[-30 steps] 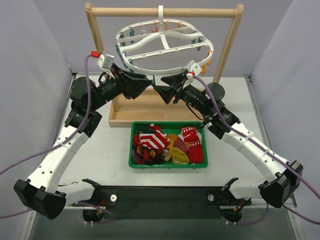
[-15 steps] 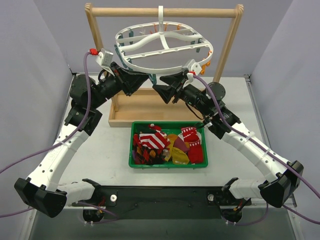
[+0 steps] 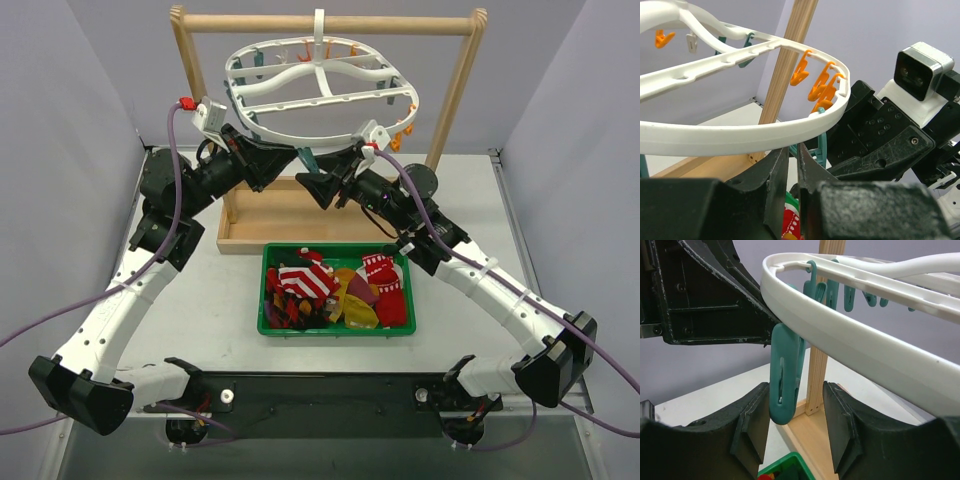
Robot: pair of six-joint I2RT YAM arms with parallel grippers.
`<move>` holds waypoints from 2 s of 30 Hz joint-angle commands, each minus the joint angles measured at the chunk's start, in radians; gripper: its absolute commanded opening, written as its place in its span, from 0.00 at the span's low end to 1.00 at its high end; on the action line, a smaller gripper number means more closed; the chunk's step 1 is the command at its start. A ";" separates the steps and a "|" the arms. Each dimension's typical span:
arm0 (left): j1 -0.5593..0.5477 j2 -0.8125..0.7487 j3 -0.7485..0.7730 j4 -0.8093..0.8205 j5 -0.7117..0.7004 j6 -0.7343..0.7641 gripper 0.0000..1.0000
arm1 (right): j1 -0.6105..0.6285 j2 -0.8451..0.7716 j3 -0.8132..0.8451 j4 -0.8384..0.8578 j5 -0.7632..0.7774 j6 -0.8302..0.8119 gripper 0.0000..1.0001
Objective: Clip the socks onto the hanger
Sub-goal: Open the clamp at the hanger.
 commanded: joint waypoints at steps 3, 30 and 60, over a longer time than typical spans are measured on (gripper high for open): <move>-0.007 -0.002 0.018 0.014 0.002 -0.017 0.22 | 0.010 0.009 0.055 0.128 -0.018 0.013 0.44; 0.012 -0.087 -0.031 -0.023 -0.001 -0.130 0.89 | 0.046 0.013 0.070 0.076 0.013 -0.062 0.00; -0.014 0.015 0.086 -0.053 -0.065 -0.219 0.45 | 0.109 0.046 0.077 0.073 0.065 -0.100 0.00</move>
